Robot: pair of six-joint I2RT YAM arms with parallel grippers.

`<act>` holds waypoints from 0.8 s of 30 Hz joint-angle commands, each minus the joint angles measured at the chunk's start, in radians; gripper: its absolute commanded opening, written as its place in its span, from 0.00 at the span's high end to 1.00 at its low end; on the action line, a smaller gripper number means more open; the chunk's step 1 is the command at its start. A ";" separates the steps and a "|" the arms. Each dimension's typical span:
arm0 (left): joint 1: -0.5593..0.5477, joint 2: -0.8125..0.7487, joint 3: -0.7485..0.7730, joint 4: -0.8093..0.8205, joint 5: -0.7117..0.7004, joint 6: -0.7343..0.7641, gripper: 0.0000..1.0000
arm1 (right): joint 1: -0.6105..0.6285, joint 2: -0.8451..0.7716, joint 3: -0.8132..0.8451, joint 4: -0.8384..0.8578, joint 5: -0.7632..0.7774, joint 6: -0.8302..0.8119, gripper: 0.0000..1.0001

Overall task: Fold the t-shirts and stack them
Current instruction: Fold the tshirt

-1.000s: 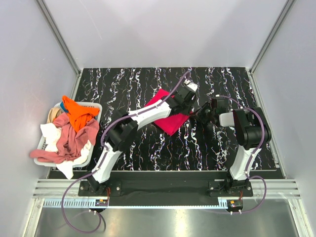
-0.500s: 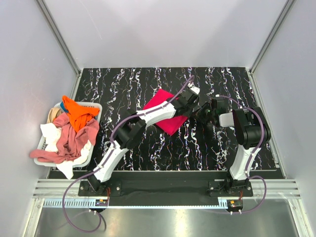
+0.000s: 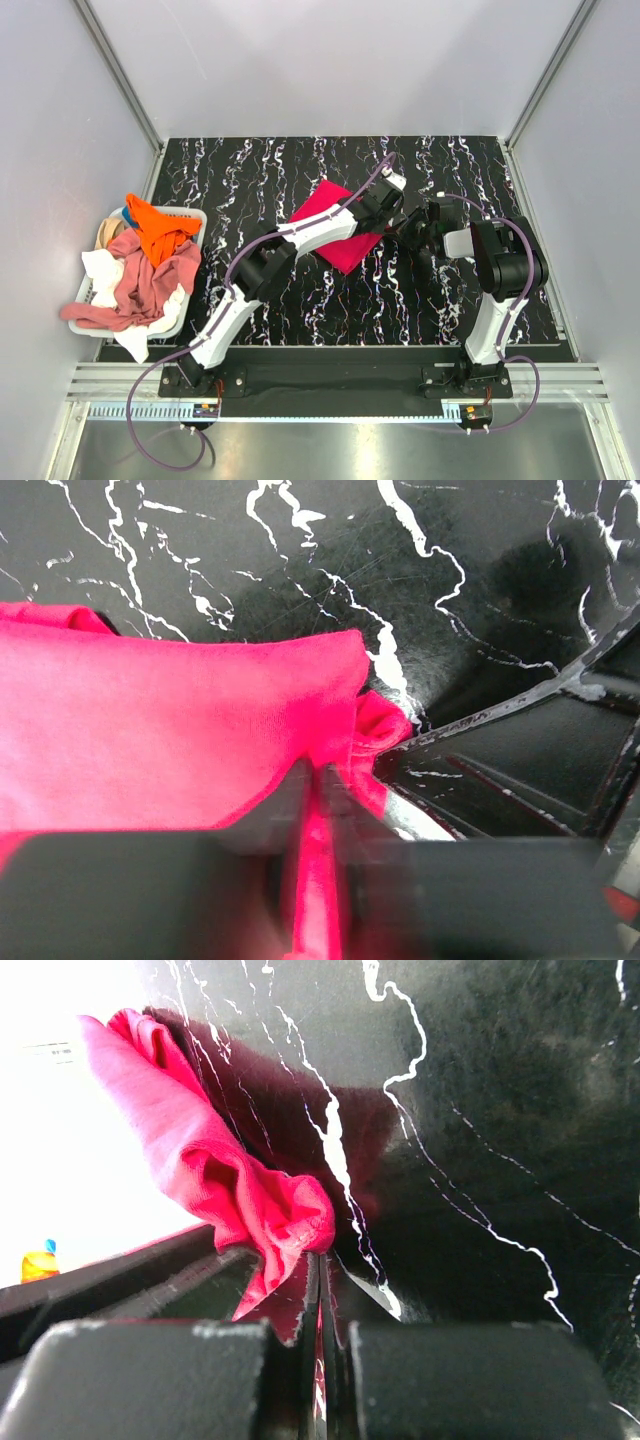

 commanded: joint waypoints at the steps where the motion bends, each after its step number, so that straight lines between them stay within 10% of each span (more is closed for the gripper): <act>1: -0.006 -0.002 0.052 0.050 -0.001 -0.004 0.69 | 0.001 0.020 -0.014 0.007 -0.003 -0.004 1.00; 8: -0.014 0.006 0.060 0.059 -0.004 -0.006 0.59 | 0.001 0.027 -0.019 0.017 -0.009 -0.003 1.00; 24: -0.010 0.036 0.074 0.067 -0.069 -0.010 0.71 | 0.001 0.038 -0.022 0.030 -0.015 -0.007 1.00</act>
